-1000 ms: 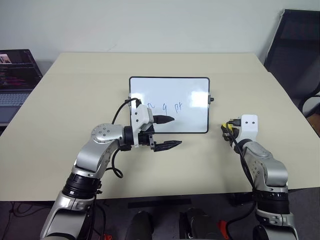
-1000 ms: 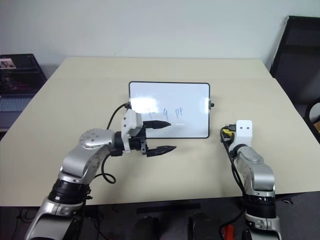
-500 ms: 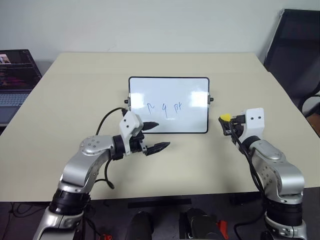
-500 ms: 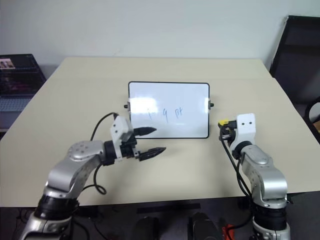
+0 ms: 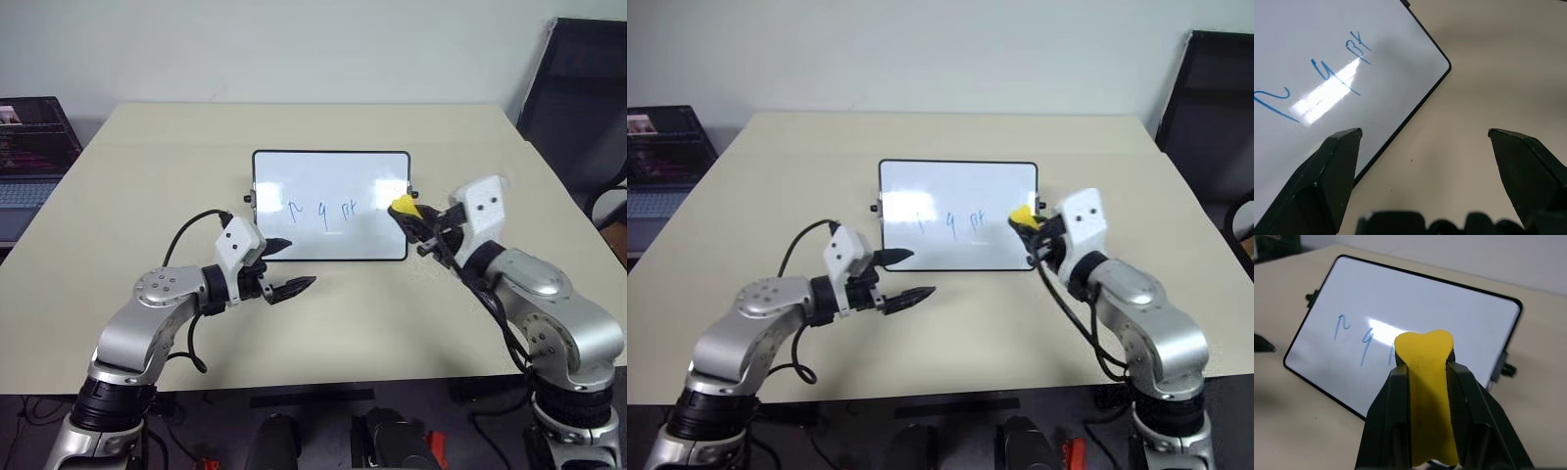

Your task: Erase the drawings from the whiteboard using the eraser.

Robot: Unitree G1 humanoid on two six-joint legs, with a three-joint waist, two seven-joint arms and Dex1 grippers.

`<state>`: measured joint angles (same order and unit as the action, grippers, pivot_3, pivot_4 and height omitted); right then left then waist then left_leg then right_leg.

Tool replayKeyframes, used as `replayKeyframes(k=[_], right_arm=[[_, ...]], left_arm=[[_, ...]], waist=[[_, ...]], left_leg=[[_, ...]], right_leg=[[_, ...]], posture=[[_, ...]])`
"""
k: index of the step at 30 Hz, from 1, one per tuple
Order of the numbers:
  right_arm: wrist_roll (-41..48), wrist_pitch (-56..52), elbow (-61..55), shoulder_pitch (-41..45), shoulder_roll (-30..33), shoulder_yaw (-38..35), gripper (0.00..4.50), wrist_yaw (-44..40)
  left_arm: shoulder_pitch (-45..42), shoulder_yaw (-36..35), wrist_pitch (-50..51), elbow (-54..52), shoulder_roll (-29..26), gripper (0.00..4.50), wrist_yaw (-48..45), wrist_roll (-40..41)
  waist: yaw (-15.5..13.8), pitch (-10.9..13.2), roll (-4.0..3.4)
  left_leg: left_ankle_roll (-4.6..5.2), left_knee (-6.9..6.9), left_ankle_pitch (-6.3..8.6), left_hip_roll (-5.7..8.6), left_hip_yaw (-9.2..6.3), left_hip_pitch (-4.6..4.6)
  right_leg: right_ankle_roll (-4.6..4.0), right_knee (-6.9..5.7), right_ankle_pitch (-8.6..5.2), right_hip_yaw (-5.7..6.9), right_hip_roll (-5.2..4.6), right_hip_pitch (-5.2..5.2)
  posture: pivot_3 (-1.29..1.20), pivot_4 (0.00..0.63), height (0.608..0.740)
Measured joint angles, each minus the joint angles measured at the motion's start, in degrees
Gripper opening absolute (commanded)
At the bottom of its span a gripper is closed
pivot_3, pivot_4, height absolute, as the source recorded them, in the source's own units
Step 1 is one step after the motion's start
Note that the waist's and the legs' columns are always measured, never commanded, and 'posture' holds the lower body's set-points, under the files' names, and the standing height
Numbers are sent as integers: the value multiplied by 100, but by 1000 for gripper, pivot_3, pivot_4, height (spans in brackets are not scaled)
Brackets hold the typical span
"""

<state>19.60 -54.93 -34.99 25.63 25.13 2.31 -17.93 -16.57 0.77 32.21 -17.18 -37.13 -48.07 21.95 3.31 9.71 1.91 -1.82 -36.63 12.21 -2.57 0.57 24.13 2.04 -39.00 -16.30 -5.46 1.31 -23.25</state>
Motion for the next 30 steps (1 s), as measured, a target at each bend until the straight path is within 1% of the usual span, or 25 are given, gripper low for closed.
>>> replayKeyframes(k=[2, 5, 8, 11, 14, 18, 21, 25, 27, 30], right_arm=[[-301, 330, 269, 194, 118, 526, 676, -123], [-756, 867, 885, 574, 58, 1164, 676, -223], [-1168, 1356, 1639, 900, -149, 1517, 674, -213], [-1650, 1993, 2736, 1384, -361, 1757, 674, -174], [-1960, 2497, 3516, 1653, -511, 1809, 674, -177], [-2213, 2887, 4193, 1770, -652, 1841, 673, -271], [-2329, 2931, 4337, 1773, -623, 1951, 673, -582], [-2474, 2901, 4236, 1693, -595, 2127, 673, -963], [-2557, 2918, 4223, 1671, -610, 2130, 673, -927], [-2784, 3079, 4523, 1882, -812, 1989, 672, -415]], left_arm=[[-37, 2, -19, 90, -20, 4500, -12, -39], [-130, 13, -39, 199, -26, 4500, -34, -73], [-184, 35, -126, 211, -26, 4500, -73, -84], [-209, 114, -170, 224, -24, 4500, -128, -91], [-209, 133, -177, 223, -15, 4500, -132, -91], [-209, 135, -182, 222, -5, 4500, -122, -92], [-210, 136, -181, 222, 13, 4500, -104, -91], [-211, 150, -180, 220, 43, 4500, -91, -90], [-212, 151, -180, 220, 43, 4500, -90, -90], [-225, 161, -183, 220, 55, 4500, -96, -91]], waist=[[-1, 0, 1], [-3, 2, 4], [-5, 2, 5], [-4, 3, 5], [-4, 3, 6], [-5, 4, 5], [-5, 4, 5], [-5, 4, 5], [-5, 4, 5], [0, 4, 4]], left_leg=[[0, 0, 0, 0, 2, 0], [0, -1, 0, 0, 5, 0], [0, -1, 0, 1, 5, 2], [0, -1, 0, 2, 6, 2], [0, 0, 0, 0, 6, 3], [0, 1, 0, 1, 4, 6], [0, 1, 0, 1, 1, 6], [0, 0, 0, 0, -4, 5], [0, -1, 0, 1, -3, 5], [0, -4, 0, 1, -1, 4]], right_leg=[[0, 0, 0, 0, 0, 0], [0, 0, 0, 1, 0, -1], [-14, -1, 9, 0, -1, -1], [-23, -1, 15, 0, -2, -2], [-26, -1, 16, 3, -2, -3], [-28, -1, 16, 3, -3, -4], [-28, -2, 17, 3, -4, -4], [-28, -5, 17, 6, -3, -4], [-28, -5, 17, 5, -3, -4], [-27, -7, 18, 3, -3, -4]], posture=[[0, 150, 740], [0, 150, 740], [0, 150, 740], [0, 150, 740], [0, 150, 740], [0, 150, 740], [0, 150, 740], [0, 150, 740], [0, 150, 740], [0, 150, 740]])
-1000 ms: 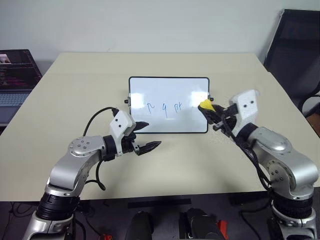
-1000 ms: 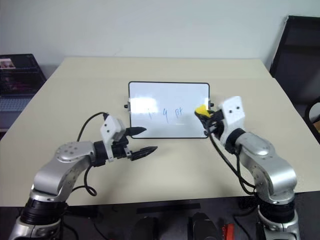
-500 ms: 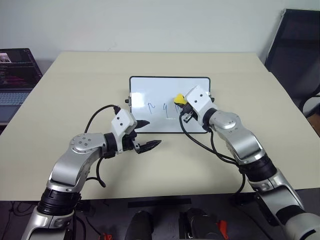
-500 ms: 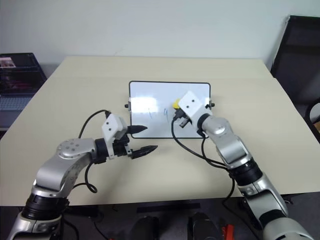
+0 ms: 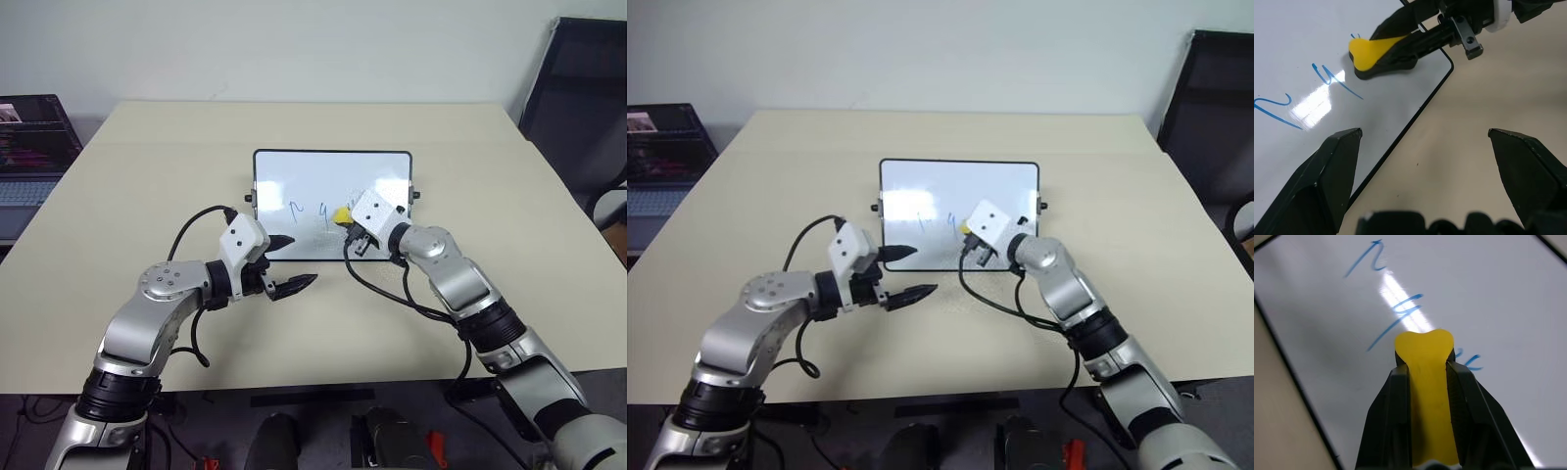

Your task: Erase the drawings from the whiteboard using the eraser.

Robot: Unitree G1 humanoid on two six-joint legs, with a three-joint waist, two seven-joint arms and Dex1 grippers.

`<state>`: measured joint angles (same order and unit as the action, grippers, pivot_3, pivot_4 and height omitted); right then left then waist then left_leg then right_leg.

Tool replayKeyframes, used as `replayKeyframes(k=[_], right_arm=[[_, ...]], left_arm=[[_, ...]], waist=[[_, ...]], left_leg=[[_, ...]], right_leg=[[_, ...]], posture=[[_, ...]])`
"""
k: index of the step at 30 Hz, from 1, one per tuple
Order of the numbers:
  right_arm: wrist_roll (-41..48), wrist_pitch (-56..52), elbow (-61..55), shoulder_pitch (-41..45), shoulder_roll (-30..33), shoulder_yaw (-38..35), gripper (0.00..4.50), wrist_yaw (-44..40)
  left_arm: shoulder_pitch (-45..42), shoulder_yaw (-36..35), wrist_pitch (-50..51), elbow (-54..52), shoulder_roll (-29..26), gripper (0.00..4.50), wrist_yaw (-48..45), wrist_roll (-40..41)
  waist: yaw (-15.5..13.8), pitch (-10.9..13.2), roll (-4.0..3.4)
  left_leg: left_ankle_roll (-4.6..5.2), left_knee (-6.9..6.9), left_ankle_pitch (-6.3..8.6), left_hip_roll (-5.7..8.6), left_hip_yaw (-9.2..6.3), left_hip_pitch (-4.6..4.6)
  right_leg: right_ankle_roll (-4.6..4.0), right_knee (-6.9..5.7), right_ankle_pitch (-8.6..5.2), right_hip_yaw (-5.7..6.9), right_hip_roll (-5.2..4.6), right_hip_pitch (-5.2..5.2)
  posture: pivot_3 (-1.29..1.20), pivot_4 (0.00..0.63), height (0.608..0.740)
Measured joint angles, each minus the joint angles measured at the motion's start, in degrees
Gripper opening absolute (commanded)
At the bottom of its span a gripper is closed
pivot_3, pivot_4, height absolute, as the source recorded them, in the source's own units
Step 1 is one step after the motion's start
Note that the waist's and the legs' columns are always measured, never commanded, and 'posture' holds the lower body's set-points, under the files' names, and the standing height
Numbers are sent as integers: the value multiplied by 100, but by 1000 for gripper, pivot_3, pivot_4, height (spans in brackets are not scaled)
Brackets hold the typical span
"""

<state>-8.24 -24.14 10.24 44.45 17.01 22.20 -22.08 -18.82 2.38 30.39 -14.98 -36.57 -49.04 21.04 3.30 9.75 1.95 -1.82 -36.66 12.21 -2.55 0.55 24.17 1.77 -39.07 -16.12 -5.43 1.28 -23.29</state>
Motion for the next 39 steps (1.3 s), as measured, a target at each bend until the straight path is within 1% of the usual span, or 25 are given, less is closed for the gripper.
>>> replayKeyframes(k=[1, 3, 6, 8, 11, 13, 17, 20, 22, 25, 28, 31, 33, 35, 39], right_arm=[[-72, 10, 111, 114, -8, -86, 672, 125], [-171, 0, 155, 197, 75, -203, 672, 108], [-172, -107, 33, 126, 169, -146, 672, -320], [-169, -236, -233, -69, 304, 7, 672, -766], [-185, -318, -412, -263, 340, 164, 671, -1034], [-269, -279, -378, -281, 282, 168, 671, -913], [-493, -65, -115, -112, 191, 53, 600, -333], [-610, 0, -67, -77, 317, -73, 536, -293], [-619, -23, -93, -114, 328, -73, 490, -413], [-582, -221, -312, -269, 414, -28, 327, -913], [-563, -360, -389, -331, 417, 53, 300, -1214], [-581, -312, -295, -308, 300, 16, 275, -1072], [-613, -102, 18, -124, 87, -97, 260, -698], [-644, 30, 243, 48, 22, -219, 248, -416], [-653, 281, 587, 290, -112, -319, 225, -129]], left_arm=[[-3, 5, -3, 0, 9, 4500, -4, -1], [-2, 9, -7, 0, 15, 4500, -9, -2], [2, 13, -50, 0, 26, 4500, -15, -10], [2, 22, -73, 1, 33, 4500, -19, -12], [6, 25, -97, 2, 33, 4500, -25, -19], [6, 37, -108, 3, 34, 4500, -29, -41], [9, 61, -111, 8, 34, 4500, -34, -76], [23, 62, -113, 14, 33, 4500, -37, -83], [24, 62, -115, 20, 33, 4500, -37, -88], [26, 62, -138, 21, 33, 4500, -40, -90], [45, 62, -179, 22, 33, 4500, -42, -90], [51, 61, -189, 22, 33, 4500, -39, -90], [51, 63, -188, 19, 35, 4500, -35, -88], [51, 63, -186, 18, 35, 4500, -32, -88], [51, 63, -177, 17, 35, 4500, -22, -87]], waist=[[-2, 0, 0], [-8, -1, 1], [-15, -1, 1], [-13, -2, 2], [-10, -2, 2], [-2, -1, 1], [-3, -1, 1], [-23, -1, 1], [-21, -2, 2], [-14, -2, 2], [-5, -2, 2], [6, -2, 2], [22, -2, 2], [14, -2, 2], [11, -1, 2]], left_leg=[[0, -1, 0, 0, 0, 0], [0, -1, 0, 0, -1, 0], [0, 0, 0, 0, -2, 0], [0, -1, 0, 0, -3, -1], [0, -4, 0, 0, -2, -6], [0, -8, 0, -1, 1, -8], [2, -20, -2, -1, 3, -9], [2, -19, -2, 0, 5, -9], [3, -18, -2, 0, 5, -8], [3, -16, -2, -2, 4, -10], [3, -20, -2, -2, 5, -14], [5, -20, -4, -2, 9, -19], [8, -21, -7, -1, 13, -20], [9, -21, -8, -2, 11, -19], [9, -14, -8, -3, 12, -15]], right_leg=[[1, 0, 0, 1, 0, 1], [0, 1, 1, 3, 0, 2], [0, 2, 0, 4, 0, 3], [0, 1, 0, 4, 0, 4], [1, -2, 0, 2, 0, 7], [6, -6, 0, -1, 1, 8], [16, -9, 3, -2, 1, 10], [15, -4, 4, -1, 0, 12], [14, -4, 5, -2, 1, 11], [14, -4, 5, -2, 1, 12], [19, -6, 4, -5, 2, 14], [25, -7, 6, -7, 4, 14], [25, -7, 12, -9, 7, 12], [26, -7, 12, -8, 7, 12], [21, -1, 14, -10, 5, 10]], posture=[[0, 150, 740], [0, 150, 740], [0, 150, 740], [0, 150, 740], [0, 150, 740], [0, 150, 740], [0, 150, 740], [0, 150, 740], [0, 150, 740], [0, 150, 740], [0, 150, 740], [0, 150, 740], [0, 150, 740], [0, 150, 740], [0, 150, 740]])
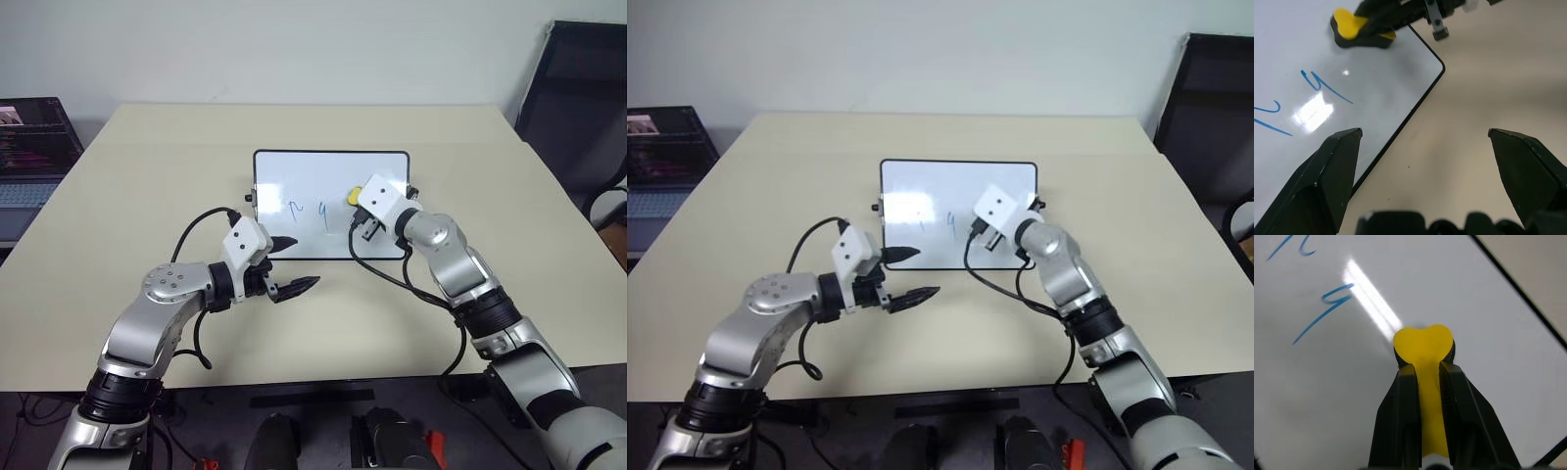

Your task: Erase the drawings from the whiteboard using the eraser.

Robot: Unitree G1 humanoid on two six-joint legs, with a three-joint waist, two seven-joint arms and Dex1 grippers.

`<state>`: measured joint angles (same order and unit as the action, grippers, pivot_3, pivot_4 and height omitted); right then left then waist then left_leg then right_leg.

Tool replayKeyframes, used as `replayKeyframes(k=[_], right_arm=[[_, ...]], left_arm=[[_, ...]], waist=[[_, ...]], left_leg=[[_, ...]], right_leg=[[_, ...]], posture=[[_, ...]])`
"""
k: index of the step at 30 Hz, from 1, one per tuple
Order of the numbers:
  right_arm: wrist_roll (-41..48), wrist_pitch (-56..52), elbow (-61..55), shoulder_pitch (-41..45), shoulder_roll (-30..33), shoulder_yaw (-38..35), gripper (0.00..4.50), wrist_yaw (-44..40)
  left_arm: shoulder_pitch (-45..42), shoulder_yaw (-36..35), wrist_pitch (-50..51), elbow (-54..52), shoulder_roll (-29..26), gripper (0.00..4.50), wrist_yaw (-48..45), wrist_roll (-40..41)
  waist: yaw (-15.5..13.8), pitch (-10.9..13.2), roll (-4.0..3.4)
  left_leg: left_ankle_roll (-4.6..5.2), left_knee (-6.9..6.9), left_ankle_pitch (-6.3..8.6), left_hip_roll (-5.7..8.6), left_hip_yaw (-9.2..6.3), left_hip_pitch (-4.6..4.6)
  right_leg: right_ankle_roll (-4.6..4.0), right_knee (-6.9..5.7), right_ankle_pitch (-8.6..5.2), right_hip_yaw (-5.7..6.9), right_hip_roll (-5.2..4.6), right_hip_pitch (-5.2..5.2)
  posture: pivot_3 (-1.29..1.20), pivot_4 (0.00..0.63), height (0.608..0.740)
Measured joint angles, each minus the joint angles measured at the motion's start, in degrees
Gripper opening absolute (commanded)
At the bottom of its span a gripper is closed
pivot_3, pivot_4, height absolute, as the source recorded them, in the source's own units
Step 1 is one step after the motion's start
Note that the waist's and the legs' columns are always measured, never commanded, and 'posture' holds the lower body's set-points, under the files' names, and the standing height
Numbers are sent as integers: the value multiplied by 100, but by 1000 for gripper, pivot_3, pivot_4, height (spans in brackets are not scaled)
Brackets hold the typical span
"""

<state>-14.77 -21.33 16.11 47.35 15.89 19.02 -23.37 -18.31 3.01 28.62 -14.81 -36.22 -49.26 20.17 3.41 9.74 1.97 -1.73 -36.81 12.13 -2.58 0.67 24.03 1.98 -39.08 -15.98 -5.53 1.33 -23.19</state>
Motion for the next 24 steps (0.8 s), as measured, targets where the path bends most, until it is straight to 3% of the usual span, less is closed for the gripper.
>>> replayKeyframes(k=[11, 18, 24], right_arm=[[29, 5, -170, -190, 97, 71, 207, -669], [-5, 157, 87, -51, -66, 4, 204, -184], [16, 161, -18, -124, -45, 27, 201, -440]], left_arm=[[25, 0, 5, -15, 0, 4500, 14, 4], [28, 0, 3, -17, 0, 4500, 4, 5], [73, -3, 1, -17, -4, 4500, 25, 0]], waist=[[5, 0, 0], [5, 0, 0], [3, 0, 0]], left_leg=[[0, 2, 0, -1, -1, -2], [0, -2, 0, -1, -1, -2], [0, 3, 0, -2, -1, -2]], right_leg=[[2, -1, -2, 0, -1, 1], [2, -2, -1, 0, 0, 1], [1, 0, -2, 1, -1, 0]], posture=[[0, 150, 740], [0, 150, 740], [0, 150, 740]])
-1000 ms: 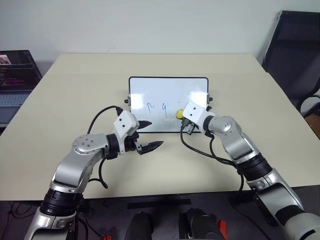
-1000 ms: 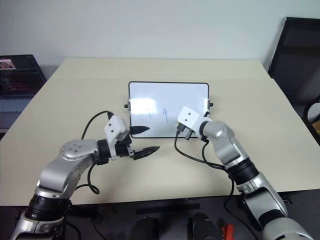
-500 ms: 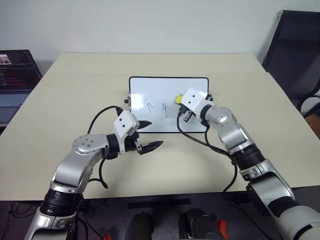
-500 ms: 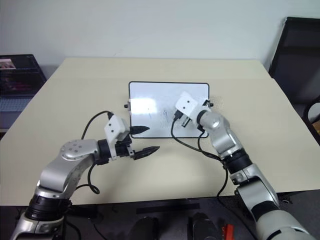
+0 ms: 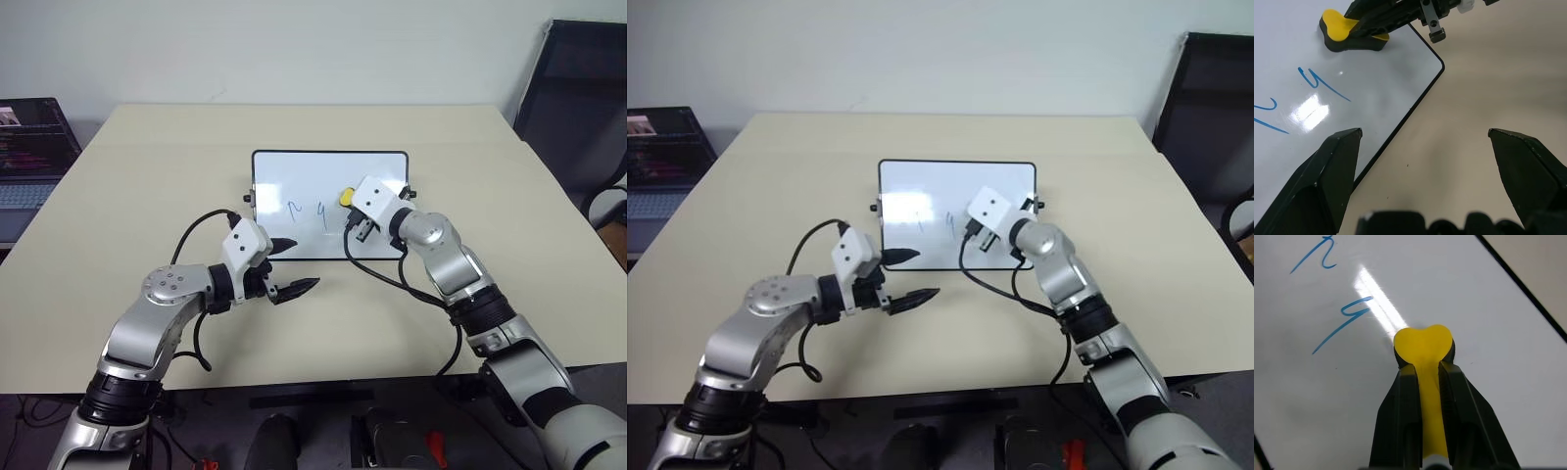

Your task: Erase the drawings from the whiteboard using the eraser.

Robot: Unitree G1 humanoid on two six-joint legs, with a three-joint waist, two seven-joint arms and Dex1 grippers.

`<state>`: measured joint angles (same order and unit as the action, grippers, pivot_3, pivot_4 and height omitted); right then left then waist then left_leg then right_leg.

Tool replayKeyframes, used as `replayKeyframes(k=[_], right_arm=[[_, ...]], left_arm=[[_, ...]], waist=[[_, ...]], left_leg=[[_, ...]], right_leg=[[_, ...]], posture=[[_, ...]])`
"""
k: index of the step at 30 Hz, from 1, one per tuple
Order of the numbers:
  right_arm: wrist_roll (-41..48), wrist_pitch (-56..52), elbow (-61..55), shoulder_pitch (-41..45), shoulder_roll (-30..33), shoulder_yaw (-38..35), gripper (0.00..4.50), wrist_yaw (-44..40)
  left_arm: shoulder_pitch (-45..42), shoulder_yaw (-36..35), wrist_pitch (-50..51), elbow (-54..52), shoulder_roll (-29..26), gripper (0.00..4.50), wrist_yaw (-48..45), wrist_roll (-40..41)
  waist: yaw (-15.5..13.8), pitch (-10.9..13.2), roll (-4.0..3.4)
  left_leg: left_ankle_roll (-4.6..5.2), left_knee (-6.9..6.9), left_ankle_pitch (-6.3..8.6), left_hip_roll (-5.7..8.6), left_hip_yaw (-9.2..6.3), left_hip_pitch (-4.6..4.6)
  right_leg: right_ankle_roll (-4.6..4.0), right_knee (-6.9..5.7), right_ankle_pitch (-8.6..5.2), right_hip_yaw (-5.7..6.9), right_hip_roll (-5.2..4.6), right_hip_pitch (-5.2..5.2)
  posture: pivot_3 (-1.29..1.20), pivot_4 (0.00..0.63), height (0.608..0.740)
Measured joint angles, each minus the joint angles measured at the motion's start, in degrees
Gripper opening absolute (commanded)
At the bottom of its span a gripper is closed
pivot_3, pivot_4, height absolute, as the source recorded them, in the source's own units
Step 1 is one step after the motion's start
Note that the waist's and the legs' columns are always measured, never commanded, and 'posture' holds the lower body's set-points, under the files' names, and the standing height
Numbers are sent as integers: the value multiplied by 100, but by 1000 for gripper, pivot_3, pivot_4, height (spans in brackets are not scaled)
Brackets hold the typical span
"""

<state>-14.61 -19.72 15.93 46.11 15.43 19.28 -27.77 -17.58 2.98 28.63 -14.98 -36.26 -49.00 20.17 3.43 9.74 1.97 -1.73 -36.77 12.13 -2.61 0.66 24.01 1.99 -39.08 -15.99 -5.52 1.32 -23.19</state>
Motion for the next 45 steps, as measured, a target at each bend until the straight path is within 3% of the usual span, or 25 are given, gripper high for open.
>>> replayKeyframes(k=[7, 20, 26, 38, 45], right_arm=[[251, -273, -388, -232, -86, -370, 195, 51], [2090, -2685, -3825, -1978, 53, -1726, 186, -479], [2633, -3335, -4581, -2762, 275, -1917, 175, -442], [2994, -3445, -4724, -2754, 459, -1962, 174, -193], [2664, -2921, -4262, -1933, 729, -1146, 172, -203]], left_arm=[[163, -377, 2, 9, -95, 4500, 224, -3], [762, -1358, 373, -143, 182, 4500, 865, 582], [849, -1468, 521, -349, 214, 4500, 1127, 686], [850, -1470, 591, -394, 211, 4500, 1210, 708], [899, -1464, 459, -343, 133, 4500, 1223, 546]], waist=[[-6, 1, -1], [-27, 3, -1], [-12, 3, -1], [-12, 4, 2], [-5, 5, 2]], left_leg=[[0, 3, 0, 0, -4, 9], [-1, 14, 2, 7, -17, 25], [-1, 12, 2, 5, -11, 19], [-1, 14, 2, 6, -6, 14], [-1, 13, 2, 5, -3, 13]], right_leg=[[-4, 2, 2, 2, -4, -4], [2, 10, -3, 17, -33, -11], [7, 11, -7, 11, -31, -10], [7, 12, -8, 8, -27, -8], [7, 13, -9, 6, -26, -10]], posture=[[0, 150, 740], [0, 150, 740], [0, 150, 740], [0, 150, 740], [0, 150, 740]])
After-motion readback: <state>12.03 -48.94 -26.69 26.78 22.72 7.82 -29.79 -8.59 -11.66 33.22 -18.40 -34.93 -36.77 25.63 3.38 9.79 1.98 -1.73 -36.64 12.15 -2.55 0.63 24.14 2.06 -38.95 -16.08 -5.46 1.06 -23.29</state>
